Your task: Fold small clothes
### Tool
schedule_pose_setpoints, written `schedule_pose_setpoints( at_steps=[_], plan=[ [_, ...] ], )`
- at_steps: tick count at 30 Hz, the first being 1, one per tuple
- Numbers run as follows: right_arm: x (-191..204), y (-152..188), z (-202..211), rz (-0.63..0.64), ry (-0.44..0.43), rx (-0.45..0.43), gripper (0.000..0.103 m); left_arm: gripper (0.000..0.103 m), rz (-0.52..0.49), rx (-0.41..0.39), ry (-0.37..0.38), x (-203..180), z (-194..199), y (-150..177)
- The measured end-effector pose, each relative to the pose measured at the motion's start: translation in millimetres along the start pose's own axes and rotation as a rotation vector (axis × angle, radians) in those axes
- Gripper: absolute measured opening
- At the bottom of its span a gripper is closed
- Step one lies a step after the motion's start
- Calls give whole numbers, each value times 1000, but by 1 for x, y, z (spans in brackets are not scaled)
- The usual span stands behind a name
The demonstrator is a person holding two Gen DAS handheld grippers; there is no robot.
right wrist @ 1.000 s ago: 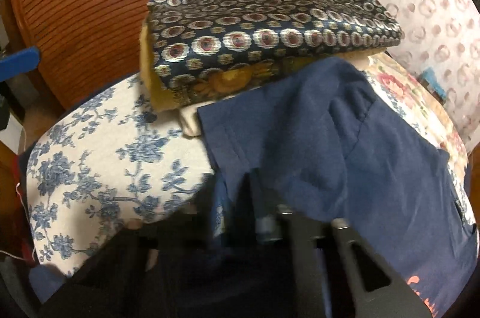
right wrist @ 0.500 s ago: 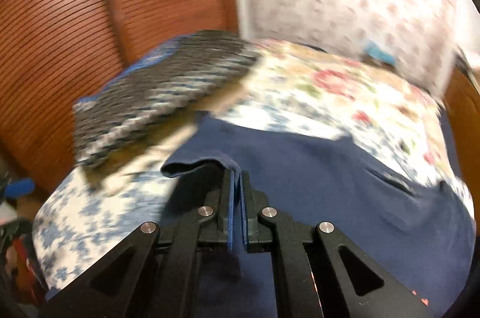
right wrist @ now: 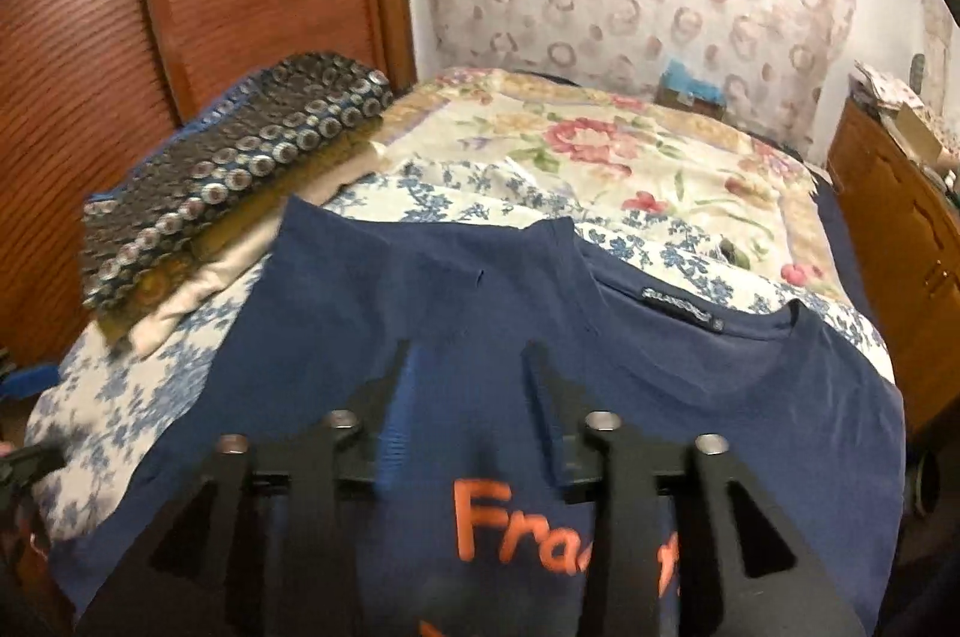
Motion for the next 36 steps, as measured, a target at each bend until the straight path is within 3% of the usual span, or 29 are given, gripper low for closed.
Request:
schedule_pose_setpoints(
  at_steps=[4, 8, 11, 17, 23, 28, 33, 35, 36],
  plan=[
    [-30, 30, 25, -14, 24, 13, 49, 62, -36, 29, 23, -18, -15, -6],
    [-84, 70, 51, -58, 90, 32, 49, 62, -63, 61, 34, -29, -31, -10],
    [-133, 100, 73, -115, 173, 46, 49, 62, -42, 90, 30, -24, -45, -17],
    [-191, 132, 105, -200, 241, 33, 49, 62, 0, 128, 17, -8, -74, -40],
    [-244, 162, 112, -323, 255, 55, 49, 62, -12, 143, 11, -19, -85, -46],
    [-262, 171, 105, -404, 177, 69, 49, 62, -48, 166, 37, -41, -86, -34],
    [-262, 163, 95, -437, 121, 78, 34, 62, -77, 178, 61, -59, -86, -29],
    [-260, 160, 93, -433, 105, 77, 19, 62, -84, 181, 63, -61, -86, -28],
    [-259, 159, 94, -421, 123, 78, 17, 62, -87, 181, 61, -61, -86, -28]
  ],
)
Point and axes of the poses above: each gripper's, at about its wrist camera, not at the fingertips, and z roughly against the way its jaws point, x to its left, y to its underside, the point moved 6 cm from there along -z, roughly the way its jaws point, and after that the axes turned 1 degree about y, right-handed, at the moved point
